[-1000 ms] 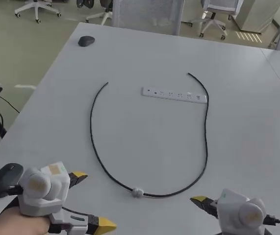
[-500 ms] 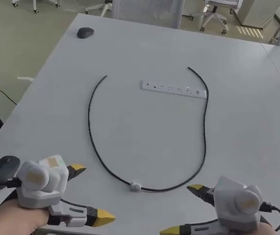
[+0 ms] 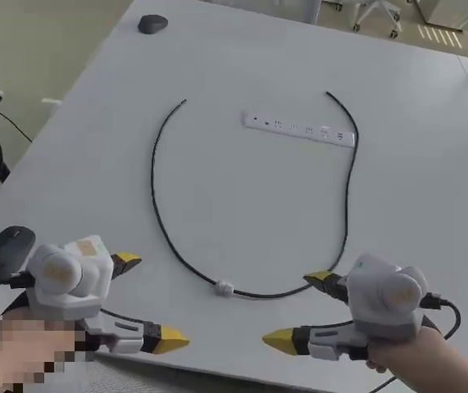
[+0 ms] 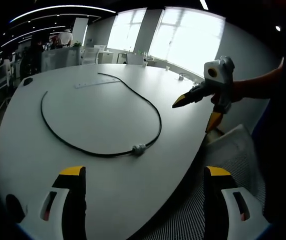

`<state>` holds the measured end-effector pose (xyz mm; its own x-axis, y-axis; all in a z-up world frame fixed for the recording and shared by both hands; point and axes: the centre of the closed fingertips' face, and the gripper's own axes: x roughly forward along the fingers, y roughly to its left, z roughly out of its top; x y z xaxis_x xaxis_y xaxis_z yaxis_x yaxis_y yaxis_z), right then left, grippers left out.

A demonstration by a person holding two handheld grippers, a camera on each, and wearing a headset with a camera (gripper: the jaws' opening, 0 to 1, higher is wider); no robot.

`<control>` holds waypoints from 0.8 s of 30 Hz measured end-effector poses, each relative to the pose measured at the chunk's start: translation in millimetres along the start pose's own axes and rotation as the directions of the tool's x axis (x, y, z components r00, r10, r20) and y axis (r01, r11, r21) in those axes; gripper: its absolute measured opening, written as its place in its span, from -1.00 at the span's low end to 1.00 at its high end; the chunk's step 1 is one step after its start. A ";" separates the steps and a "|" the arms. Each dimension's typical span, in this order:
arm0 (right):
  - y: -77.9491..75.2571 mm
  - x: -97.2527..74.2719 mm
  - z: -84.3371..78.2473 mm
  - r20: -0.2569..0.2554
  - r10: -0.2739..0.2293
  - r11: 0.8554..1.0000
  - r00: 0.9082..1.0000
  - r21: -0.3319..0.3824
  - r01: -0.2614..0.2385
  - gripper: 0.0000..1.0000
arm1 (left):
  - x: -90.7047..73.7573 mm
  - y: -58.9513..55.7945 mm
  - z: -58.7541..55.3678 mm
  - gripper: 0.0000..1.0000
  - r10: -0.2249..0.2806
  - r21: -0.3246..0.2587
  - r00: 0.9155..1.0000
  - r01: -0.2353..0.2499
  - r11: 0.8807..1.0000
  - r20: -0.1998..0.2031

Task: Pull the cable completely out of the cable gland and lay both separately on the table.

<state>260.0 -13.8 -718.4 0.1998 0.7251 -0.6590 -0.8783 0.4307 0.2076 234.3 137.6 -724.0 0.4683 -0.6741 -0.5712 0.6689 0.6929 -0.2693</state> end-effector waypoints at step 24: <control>-21.5 39.2 9.6 -0.106 0.001 0.998 0.994 -0.064 -0.008 -0.03 | 9.5 -10.5 -11.2 0.93 -0.005 0.018 1.000 0.005 1.000 -0.024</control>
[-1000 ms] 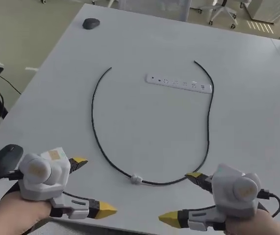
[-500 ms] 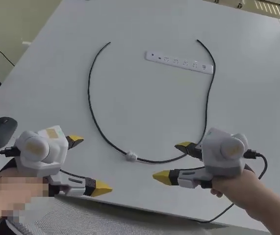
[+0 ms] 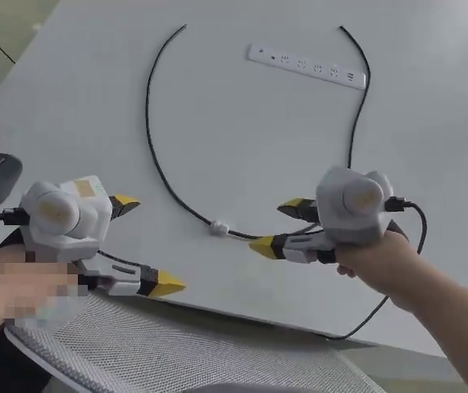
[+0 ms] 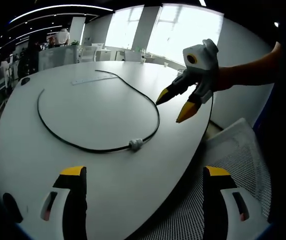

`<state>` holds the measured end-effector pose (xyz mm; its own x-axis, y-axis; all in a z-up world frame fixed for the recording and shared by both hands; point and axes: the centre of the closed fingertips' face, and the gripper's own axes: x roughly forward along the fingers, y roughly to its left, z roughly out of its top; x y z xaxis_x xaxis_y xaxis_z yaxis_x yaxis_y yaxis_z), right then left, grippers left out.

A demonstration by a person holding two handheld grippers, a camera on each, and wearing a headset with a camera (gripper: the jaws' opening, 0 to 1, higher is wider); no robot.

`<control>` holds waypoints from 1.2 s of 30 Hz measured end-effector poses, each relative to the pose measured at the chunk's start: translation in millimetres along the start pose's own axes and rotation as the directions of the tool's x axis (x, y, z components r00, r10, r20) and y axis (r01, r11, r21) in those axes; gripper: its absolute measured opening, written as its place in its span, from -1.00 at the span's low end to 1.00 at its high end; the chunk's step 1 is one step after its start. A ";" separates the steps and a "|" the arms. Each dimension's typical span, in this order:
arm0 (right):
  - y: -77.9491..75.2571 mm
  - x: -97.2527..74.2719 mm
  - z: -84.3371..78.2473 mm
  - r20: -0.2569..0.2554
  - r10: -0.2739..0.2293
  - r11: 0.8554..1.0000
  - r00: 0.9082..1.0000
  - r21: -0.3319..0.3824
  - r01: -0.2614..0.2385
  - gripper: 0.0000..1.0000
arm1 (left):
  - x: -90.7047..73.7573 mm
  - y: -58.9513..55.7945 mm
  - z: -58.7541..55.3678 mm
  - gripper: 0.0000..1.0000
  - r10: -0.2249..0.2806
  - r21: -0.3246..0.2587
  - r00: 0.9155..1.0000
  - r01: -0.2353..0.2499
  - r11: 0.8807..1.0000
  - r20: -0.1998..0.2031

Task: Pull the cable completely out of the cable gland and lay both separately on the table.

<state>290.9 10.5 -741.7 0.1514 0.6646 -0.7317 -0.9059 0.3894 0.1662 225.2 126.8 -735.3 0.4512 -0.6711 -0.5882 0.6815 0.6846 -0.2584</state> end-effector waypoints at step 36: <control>4.9 81.2 -11.1 -0.219 0.133 0.981 0.967 -0.113 -0.160 -0.50 | -4.9 9.1 -9.6 0.89 0.008 -0.066 1.000 -0.008 0.998 -0.002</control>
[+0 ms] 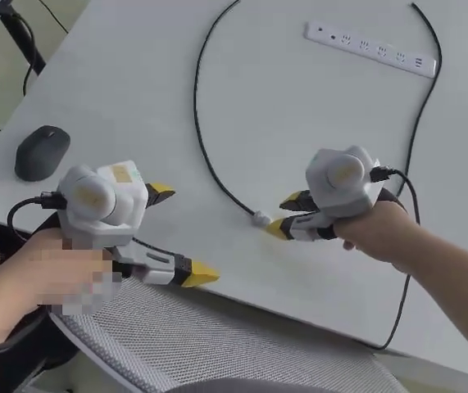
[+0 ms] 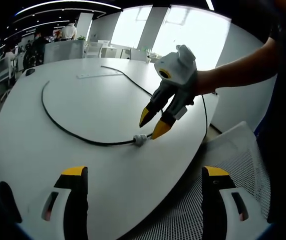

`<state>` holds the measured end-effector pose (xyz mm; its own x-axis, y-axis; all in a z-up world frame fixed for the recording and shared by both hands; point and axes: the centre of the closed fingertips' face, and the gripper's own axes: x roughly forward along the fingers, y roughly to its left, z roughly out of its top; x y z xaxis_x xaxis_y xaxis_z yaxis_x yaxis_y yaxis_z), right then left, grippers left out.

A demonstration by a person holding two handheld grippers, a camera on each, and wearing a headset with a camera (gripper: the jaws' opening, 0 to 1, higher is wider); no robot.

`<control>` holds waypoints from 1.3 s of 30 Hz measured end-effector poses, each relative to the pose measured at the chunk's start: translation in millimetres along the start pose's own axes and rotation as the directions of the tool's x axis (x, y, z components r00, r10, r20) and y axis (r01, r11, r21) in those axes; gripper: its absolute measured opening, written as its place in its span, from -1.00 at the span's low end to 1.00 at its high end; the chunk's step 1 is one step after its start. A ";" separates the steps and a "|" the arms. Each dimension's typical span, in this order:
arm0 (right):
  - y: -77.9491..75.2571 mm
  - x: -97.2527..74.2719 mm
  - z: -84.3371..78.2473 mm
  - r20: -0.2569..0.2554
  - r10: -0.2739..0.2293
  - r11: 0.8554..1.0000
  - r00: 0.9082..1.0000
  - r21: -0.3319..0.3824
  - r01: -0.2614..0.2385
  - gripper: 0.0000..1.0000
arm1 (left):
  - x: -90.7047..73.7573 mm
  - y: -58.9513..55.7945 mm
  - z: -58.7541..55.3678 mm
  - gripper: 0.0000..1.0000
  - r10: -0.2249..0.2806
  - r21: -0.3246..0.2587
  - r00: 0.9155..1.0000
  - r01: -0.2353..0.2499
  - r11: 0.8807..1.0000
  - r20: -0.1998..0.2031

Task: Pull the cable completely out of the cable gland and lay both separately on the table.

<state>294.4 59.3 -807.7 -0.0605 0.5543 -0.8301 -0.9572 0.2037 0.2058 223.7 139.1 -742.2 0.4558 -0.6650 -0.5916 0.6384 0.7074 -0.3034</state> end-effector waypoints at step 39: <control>4.7 9.1 -0.1 -0.059 -0.015 0.998 0.998 -0.057 0.012 -0.85 | -8.0 -4.3 -10.0 0.83 0.004 -0.028 1.000 -0.004 1.000 0.007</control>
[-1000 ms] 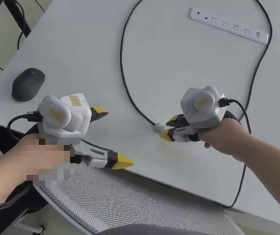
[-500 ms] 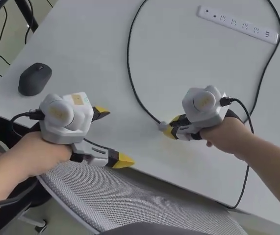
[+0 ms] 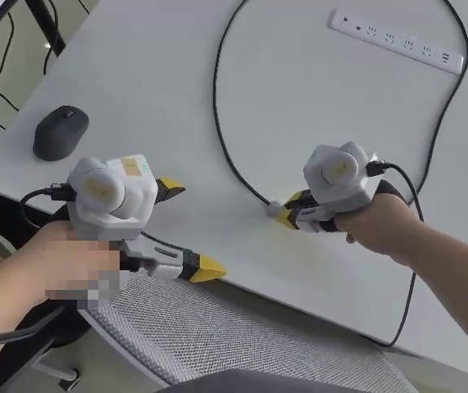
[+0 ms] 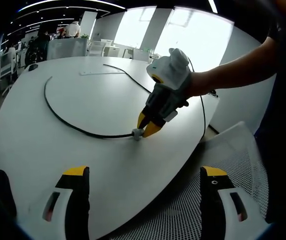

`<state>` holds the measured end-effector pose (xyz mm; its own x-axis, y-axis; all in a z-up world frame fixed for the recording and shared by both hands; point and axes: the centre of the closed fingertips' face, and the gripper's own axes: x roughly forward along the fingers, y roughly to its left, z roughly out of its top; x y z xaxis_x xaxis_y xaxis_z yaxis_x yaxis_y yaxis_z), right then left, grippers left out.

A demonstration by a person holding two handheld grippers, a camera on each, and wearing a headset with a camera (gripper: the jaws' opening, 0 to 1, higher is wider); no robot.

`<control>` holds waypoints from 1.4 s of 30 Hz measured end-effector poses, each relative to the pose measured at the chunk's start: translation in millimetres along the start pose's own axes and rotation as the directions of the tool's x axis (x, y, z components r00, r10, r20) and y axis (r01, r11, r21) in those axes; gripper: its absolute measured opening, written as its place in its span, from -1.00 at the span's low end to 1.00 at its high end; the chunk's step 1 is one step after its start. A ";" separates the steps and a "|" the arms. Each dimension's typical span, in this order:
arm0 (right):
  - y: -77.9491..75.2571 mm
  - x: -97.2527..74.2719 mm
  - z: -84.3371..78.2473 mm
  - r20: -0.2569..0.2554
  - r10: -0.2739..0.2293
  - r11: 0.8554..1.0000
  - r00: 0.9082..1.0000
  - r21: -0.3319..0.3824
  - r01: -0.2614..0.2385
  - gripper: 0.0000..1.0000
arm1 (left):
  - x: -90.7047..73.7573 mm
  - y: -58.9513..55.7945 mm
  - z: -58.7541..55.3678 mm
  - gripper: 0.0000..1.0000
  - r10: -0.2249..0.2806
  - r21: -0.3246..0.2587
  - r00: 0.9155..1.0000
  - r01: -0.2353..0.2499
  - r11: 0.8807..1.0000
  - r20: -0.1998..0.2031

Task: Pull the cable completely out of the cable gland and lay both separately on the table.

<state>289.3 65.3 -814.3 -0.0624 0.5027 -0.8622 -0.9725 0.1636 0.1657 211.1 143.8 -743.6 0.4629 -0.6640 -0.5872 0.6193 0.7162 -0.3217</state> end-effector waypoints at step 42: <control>48.2 -103.3 18.4 0.066 0.044 0.998 0.997 -0.044 -0.041 -0.87 | 32.8 -54.0 79.5 0.69 -0.205 0.184 0.978 0.198 0.963 0.022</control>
<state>252.9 36.9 -708.4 -0.0902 0.5642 -0.8207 -0.9780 0.1055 0.1800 243.3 66.3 -686.5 0.3401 -0.8015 -0.4919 0.8046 0.5188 -0.2889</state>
